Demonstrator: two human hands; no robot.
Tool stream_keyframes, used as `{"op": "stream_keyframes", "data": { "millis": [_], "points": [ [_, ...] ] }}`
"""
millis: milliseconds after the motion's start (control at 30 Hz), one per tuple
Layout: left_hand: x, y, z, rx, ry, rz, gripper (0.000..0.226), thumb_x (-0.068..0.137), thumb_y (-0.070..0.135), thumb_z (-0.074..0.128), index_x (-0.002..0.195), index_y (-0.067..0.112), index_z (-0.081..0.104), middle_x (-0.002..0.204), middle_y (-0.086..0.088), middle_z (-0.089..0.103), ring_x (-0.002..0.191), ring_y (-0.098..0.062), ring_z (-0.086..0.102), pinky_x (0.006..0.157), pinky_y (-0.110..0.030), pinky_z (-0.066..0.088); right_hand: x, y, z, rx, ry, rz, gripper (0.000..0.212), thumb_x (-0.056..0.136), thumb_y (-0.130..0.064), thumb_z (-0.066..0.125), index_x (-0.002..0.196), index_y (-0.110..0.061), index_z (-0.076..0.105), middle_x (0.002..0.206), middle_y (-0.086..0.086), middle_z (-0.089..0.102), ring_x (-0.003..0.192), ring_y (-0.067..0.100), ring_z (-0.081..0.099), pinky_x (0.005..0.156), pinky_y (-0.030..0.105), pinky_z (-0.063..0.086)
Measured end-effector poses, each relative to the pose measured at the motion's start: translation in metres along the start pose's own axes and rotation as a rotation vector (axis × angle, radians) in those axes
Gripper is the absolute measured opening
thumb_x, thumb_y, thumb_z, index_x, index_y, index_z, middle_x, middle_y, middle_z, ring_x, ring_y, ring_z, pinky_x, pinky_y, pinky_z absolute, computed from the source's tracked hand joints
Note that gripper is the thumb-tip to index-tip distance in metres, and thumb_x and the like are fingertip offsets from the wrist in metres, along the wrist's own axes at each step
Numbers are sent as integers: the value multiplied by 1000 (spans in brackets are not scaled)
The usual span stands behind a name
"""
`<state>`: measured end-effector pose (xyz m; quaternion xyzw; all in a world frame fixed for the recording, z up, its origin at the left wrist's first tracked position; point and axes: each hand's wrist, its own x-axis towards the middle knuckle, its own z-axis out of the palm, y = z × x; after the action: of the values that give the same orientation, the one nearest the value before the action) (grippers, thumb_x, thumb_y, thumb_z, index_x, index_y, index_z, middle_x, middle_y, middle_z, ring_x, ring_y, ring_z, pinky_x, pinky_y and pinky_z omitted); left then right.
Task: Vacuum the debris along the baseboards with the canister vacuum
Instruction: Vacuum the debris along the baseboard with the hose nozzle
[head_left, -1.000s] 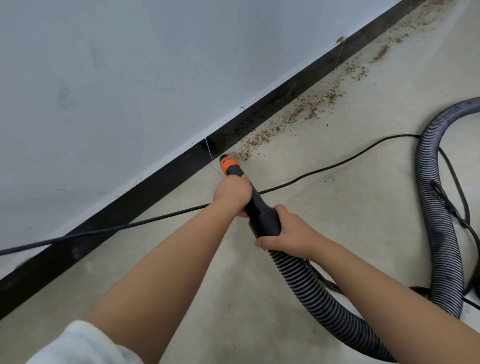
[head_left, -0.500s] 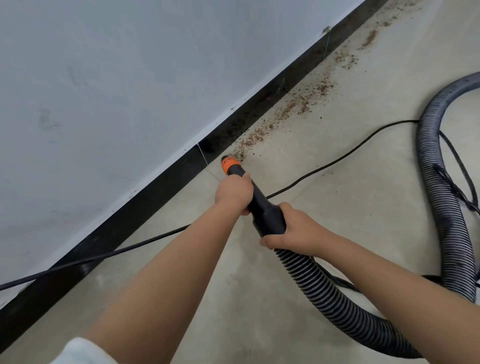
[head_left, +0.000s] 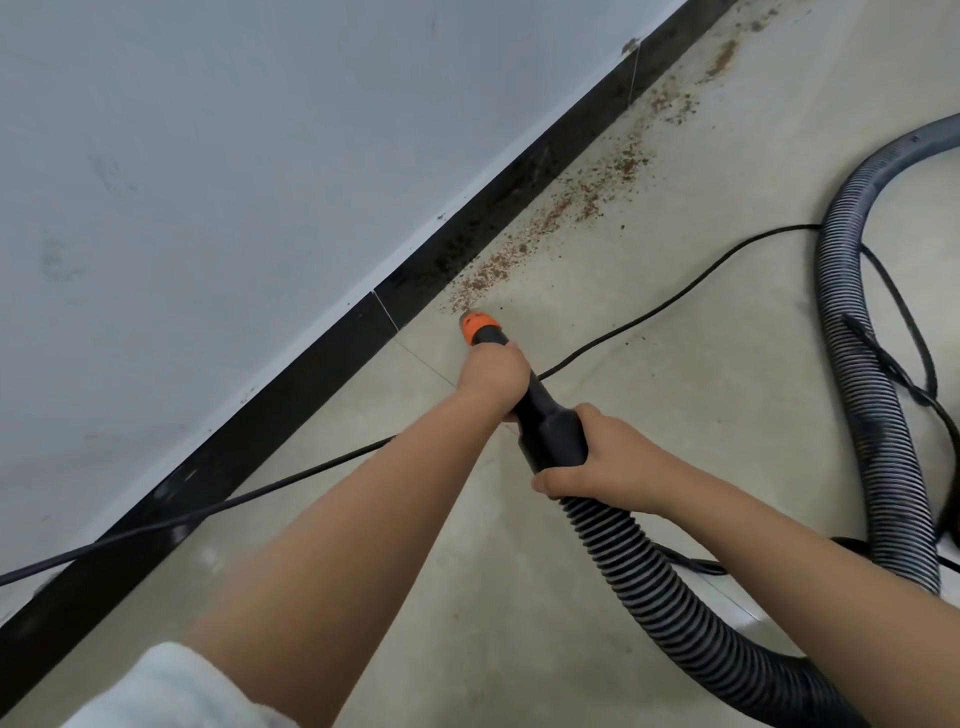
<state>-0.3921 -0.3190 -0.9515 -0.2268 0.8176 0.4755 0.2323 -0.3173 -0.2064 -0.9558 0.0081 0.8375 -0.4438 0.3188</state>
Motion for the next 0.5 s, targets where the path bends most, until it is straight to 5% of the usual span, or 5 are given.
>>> {"op": "stream_keyframes", "data": {
  "millis": [67, 200, 500],
  "points": [
    [4, 2, -4, 14, -6, -12, 41, 102, 18, 28, 138, -1, 36, 80, -4, 47, 65, -14, 49, 59, -28, 49, 5, -3, 1, -19, -4, -16, 52, 76, -33, 74, 106, -16, 35, 86, -9, 47, 71, 3, 49, 51, 17, 37],
    [6, 8, -17, 0, 44, -150, 38, 103, 23, 30, 132, 0, 38, 122, -20, 48, 113, -37, 52, 78, -39, 50, 16, -7, 5, 2, -19, -30, 53, 75, -33, 74, 106, -16, 35, 87, -7, 47, 72, 6, 51, 52, 19, 40],
    [18, 0, -23, 55, 129, -154, 29, 102, 23, 32, 115, 0, 44, 112, -19, 51, 107, -35, 54, 85, -39, 50, 38, -12, 14, -51, -9, -91, 52, 74, -33, 72, 104, -14, 34, 96, 2, 52, 85, 20, 57, 66, 31, 49]
  ]
}}
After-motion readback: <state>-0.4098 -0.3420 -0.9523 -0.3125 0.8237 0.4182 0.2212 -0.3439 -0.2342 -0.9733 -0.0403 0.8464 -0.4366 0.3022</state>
